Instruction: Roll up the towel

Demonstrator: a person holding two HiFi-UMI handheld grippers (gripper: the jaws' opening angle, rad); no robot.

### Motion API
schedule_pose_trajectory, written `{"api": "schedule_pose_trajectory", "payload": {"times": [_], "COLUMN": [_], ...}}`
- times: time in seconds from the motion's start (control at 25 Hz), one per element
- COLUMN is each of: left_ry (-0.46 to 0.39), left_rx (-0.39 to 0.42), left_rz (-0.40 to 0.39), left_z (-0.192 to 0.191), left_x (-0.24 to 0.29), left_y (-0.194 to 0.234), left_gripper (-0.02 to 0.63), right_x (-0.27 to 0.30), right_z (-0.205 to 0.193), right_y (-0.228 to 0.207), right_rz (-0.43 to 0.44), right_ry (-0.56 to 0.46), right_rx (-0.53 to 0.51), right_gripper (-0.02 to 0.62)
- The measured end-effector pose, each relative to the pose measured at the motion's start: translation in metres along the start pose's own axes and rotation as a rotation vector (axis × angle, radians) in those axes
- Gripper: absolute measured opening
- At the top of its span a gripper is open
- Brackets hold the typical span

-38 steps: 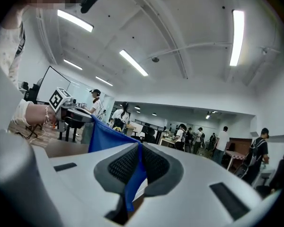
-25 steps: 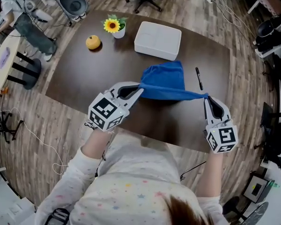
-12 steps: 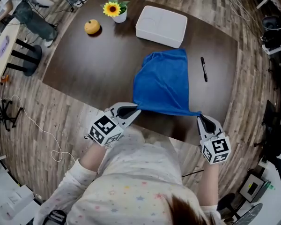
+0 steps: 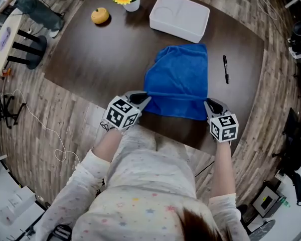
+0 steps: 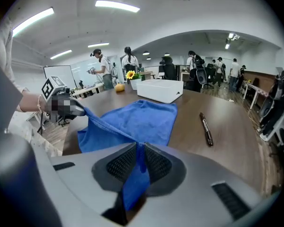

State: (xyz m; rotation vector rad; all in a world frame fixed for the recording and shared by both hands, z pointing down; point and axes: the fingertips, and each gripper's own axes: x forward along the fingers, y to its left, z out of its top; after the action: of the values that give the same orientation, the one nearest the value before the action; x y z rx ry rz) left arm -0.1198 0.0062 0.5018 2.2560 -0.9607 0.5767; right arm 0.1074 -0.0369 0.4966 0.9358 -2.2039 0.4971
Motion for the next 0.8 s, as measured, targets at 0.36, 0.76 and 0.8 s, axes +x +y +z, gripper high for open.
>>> {"api": "schedule_pose_trajectory", "payload": {"times": [0.36, 0.76, 0.8], "left_ry": [0.029, 0.166, 0.182], "left_rx": [-0.007, 0.11, 0.122], "left_rz": [0.104, 0.013, 0.014], "left_z": [-0.028, -0.064, -0.066], "left_x": [-0.012, 0.017, 0.019], "left_y": [0.018, -0.018, -0.017], "left_gripper": [0.147, 0.139, 0.127], "right_x": [-0.014, -0.02, -0.018], "right_z": [-0.028, -0.091, -0.09], "right_y": [-0.004, 0.023, 0.024], "right_rz": [-0.017, 0.019, 0.019], "right_ry": [-0.008, 0.114, 0.12], "right_rx": [0.085, 0.116, 0.104], "right_gripper": [0.132, 0.16, 0.16]}}
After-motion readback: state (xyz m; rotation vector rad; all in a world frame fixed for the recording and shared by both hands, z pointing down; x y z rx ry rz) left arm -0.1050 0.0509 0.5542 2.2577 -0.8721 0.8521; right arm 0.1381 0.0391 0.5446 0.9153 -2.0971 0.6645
